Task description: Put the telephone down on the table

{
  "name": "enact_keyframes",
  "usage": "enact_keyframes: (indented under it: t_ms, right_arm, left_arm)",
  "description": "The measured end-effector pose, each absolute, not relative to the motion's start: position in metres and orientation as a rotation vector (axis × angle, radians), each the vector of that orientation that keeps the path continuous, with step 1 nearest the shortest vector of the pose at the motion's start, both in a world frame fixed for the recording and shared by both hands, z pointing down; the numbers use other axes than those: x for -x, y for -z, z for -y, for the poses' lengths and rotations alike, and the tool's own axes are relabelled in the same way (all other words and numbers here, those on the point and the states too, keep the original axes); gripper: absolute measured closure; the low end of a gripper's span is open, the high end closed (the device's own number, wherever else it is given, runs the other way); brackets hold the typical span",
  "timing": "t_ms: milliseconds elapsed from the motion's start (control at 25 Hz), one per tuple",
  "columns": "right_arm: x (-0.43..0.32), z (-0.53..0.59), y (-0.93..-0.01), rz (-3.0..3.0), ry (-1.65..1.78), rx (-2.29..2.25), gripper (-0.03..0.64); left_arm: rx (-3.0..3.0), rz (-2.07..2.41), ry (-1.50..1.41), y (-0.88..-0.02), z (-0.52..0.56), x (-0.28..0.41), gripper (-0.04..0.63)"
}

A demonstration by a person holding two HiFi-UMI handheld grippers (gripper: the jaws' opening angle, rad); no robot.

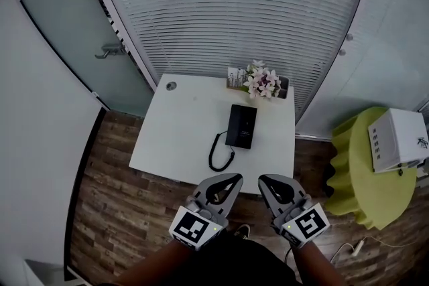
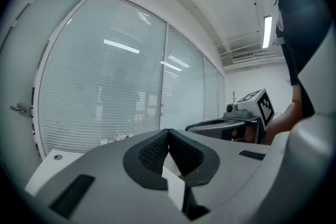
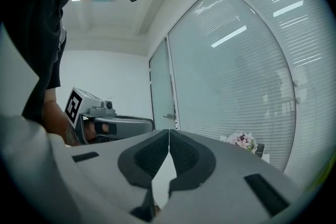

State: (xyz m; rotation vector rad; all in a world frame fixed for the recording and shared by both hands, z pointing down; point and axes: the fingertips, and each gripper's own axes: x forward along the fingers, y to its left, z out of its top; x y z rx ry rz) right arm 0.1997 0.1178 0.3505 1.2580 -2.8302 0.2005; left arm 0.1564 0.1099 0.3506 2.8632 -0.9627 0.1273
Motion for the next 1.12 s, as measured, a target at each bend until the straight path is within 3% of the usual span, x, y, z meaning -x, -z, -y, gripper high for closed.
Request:
enact_keyframes:
  t_ms: [1120]
  right_arm:
    - [-0.169, 0.062, -0.396, 2.562, -0.339, -1.587, 0.594]
  left_arm:
    - [-2.851, 0.656, -0.26, -0.412, 0.083, -0.102, 0.586]
